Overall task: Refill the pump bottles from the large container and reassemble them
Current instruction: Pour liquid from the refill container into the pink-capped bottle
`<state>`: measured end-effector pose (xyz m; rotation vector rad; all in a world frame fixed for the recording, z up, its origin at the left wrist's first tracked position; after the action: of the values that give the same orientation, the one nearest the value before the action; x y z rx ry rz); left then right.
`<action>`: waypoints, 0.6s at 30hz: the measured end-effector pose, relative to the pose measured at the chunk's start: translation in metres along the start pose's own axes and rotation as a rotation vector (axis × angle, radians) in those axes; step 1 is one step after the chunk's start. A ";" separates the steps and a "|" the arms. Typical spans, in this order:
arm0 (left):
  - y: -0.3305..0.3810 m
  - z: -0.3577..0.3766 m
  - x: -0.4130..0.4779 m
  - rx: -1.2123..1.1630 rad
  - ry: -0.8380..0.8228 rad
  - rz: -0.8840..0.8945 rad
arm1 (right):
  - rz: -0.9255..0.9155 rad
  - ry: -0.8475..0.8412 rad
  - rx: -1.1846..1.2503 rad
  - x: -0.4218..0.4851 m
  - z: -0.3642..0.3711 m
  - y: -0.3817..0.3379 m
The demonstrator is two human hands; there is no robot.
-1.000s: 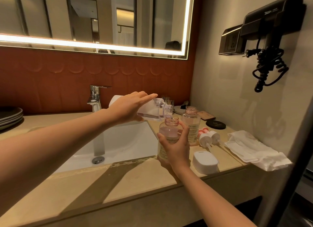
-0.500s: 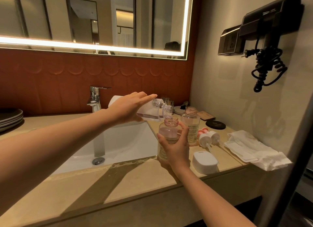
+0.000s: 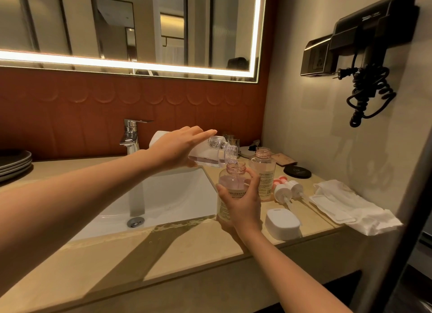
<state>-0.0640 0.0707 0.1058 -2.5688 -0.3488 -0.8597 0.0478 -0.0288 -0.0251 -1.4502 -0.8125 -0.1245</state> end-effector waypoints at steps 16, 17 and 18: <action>0.002 -0.002 0.000 -0.005 -0.003 0.003 | -0.001 -0.007 0.011 0.000 -0.001 0.000; 0.002 -0.002 0.000 -0.008 -0.001 0.004 | -0.001 -0.008 0.006 0.000 -0.001 0.000; 0.002 -0.002 0.000 -0.007 0.000 0.004 | -0.001 -0.009 0.003 -0.001 -0.001 -0.001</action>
<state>-0.0642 0.0686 0.1065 -2.5752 -0.3405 -0.8606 0.0473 -0.0297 -0.0248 -1.4487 -0.8203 -0.1176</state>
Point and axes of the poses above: each hand's wrist, its own x-axis towards the middle knuckle, its own z-axis out of the palm, y = z × x, the point moved 7 cm from there along x, towards the middle knuckle, and after that the axes turned 8 degrees about y, right-handed, at the moved point
